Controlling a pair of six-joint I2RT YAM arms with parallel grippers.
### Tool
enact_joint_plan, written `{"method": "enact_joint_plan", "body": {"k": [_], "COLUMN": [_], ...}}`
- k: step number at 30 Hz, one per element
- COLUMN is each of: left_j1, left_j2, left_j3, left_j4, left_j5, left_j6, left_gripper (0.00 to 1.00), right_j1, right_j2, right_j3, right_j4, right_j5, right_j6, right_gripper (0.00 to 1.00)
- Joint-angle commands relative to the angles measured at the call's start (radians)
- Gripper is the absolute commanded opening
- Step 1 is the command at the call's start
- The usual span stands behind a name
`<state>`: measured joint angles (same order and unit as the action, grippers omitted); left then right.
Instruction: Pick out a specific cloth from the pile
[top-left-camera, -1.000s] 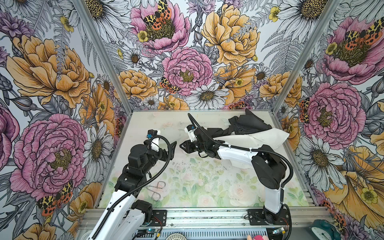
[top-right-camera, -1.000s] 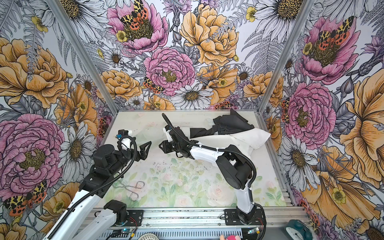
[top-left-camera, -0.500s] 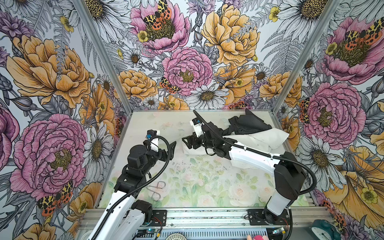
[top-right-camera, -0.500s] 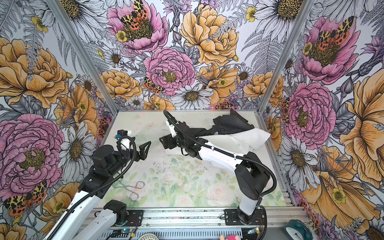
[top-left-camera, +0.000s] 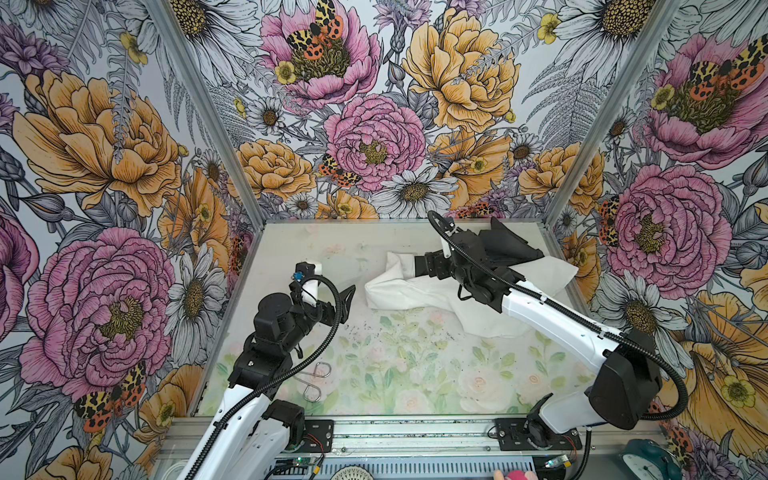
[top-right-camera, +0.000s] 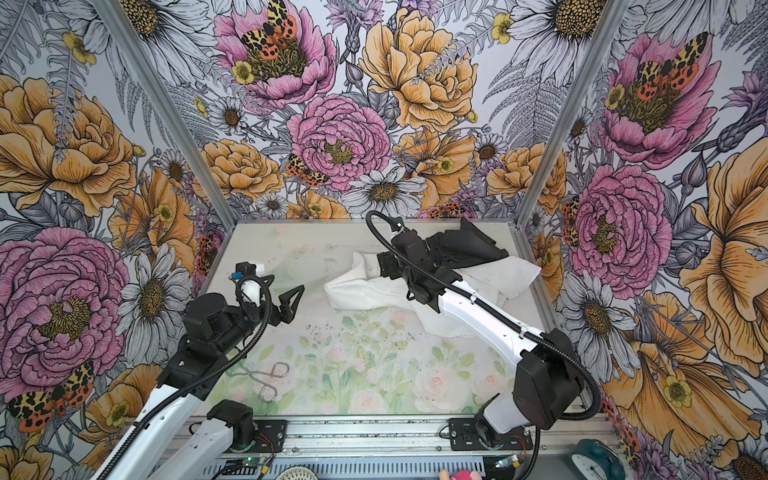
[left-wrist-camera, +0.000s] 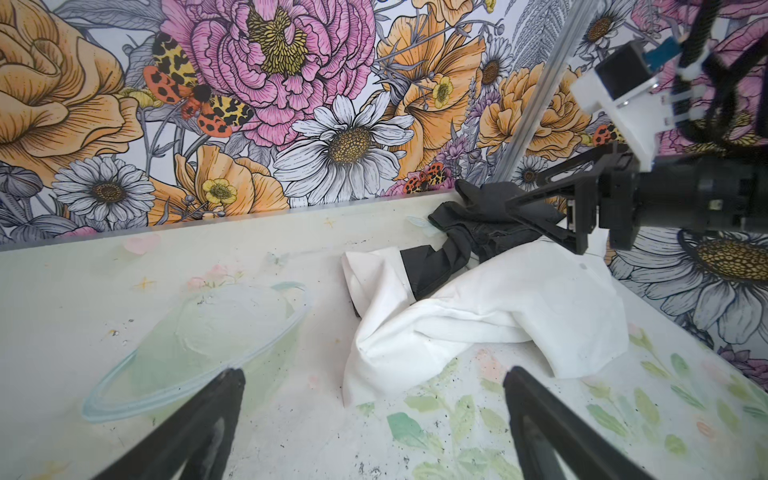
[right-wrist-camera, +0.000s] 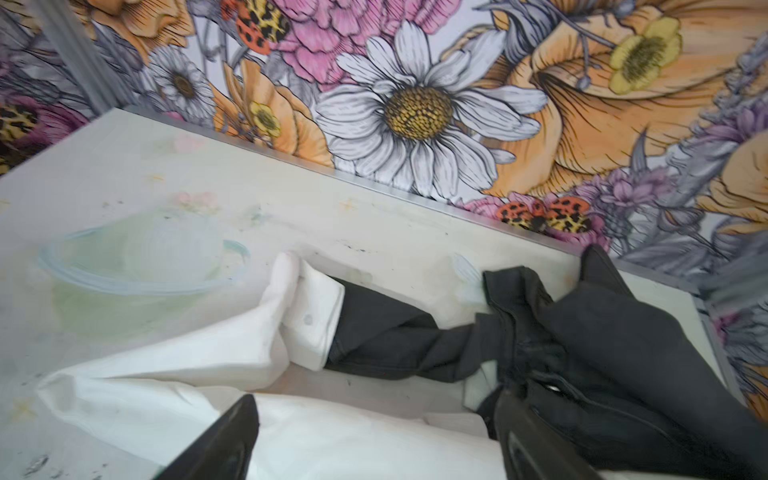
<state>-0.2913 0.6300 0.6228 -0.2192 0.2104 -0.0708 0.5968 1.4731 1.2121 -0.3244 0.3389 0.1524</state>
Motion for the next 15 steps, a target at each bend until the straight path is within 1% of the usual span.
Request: {"method": "enact_joint_plan", "body": {"k": [1, 3, 7, 10, 15], "left_j1": [0.005, 0.002, -0.003, -0.003, -0.003], "left_j2": [-0.010, -0.009, -0.003, -0.003, -0.004], "left_j3": [-0.018, -0.018, -0.018, -0.018, -0.020], "left_j4": [0.078, 0.084, 0.085, 0.086, 0.084], "left_j5": [0.112, 0.130, 0.133, 0.130, 0.122], "left_j6": [0.006, 0.006, 0.008, 0.008, 0.008], "left_gripper": [0.99, 0.99, 0.99, 0.99, 0.99], "right_j1": [-0.049, -0.073, -0.109, -0.112, -0.103], "right_j2": [-0.034, -0.047, -0.042, -0.014, 0.054], "right_j3": [-0.035, -0.064, -0.090, -0.081, -0.041], "right_j4": [-0.125, -0.142, -0.194, -0.230, -0.306], "right_j5": [0.100, 0.111, 0.116, 0.106, 0.044], "right_j6": [0.053, 0.076, 0.097, 0.078, 0.026], "right_gripper": [0.89, 0.89, 0.90, 0.92, 0.95]}}
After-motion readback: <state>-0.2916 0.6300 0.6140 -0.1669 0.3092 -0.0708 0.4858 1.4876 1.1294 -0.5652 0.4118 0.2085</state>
